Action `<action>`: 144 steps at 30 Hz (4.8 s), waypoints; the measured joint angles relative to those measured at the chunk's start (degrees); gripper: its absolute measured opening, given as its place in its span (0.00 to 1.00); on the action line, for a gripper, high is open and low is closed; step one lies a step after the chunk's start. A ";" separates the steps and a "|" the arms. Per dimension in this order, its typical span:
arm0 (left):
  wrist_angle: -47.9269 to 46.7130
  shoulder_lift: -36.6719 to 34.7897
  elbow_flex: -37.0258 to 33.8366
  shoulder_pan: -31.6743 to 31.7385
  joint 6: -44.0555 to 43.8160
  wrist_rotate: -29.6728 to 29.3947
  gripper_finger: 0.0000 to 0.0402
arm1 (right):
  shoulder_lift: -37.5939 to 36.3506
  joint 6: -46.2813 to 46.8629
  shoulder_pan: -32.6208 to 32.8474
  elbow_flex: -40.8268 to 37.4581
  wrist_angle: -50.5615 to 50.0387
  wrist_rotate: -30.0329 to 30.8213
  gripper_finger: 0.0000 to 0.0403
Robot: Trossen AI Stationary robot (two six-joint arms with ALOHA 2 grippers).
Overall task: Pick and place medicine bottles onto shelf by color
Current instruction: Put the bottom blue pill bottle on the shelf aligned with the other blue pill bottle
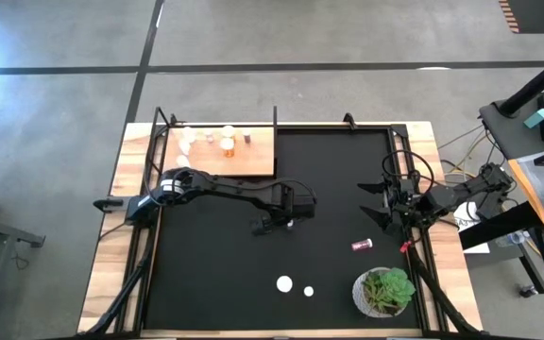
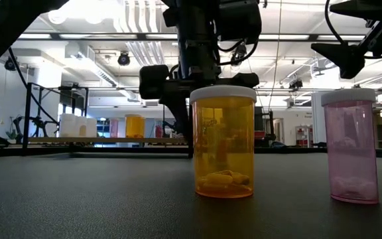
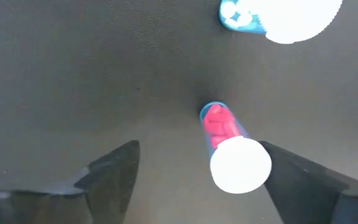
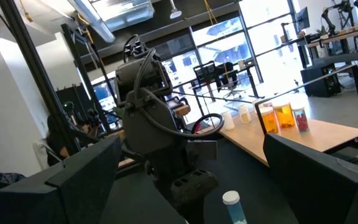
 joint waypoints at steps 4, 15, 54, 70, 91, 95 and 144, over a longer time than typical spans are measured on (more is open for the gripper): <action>0.31 0.00 0.00 0.00 -0.01 -0.01 0.66 | 0.00 0.00 -0.02 0.00 -0.02 -0.02 0.95; 0.71 0.00 -0.02 0.00 0.00 -0.06 0.40 | 0.00 -0.02 0.00 0.00 -0.02 0.00 0.95; -27.58 -15.63 0.09 13.59 7.67 -2.35 0.24 | 0.02 -0.01 -0.02 0.00 0.02 -0.01 0.95; -25.08 -15.87 -0.25 25.71 0.18 -6.02 0.27 | 0.02 -0.01 0.00 0.00 0.00 0.00 0.95; -7.05 -15.37 -10.46 35.52 2.21 -3.56 0.27 | 0.02 -0.01 -0.02 0.00 0.00 0.00 0.95; -4.28 -15.39 -12.30 35.53 2.21 -3.62 0.27 | 0.02 0.00 -0.01 0.00 0.01 0.00 0.95; -2.37 -12.98 -11.43 36.83 8.39 -7.56 0.39 | 0.02 0.00 -0.01 0.00 -0.02 0.00 0.95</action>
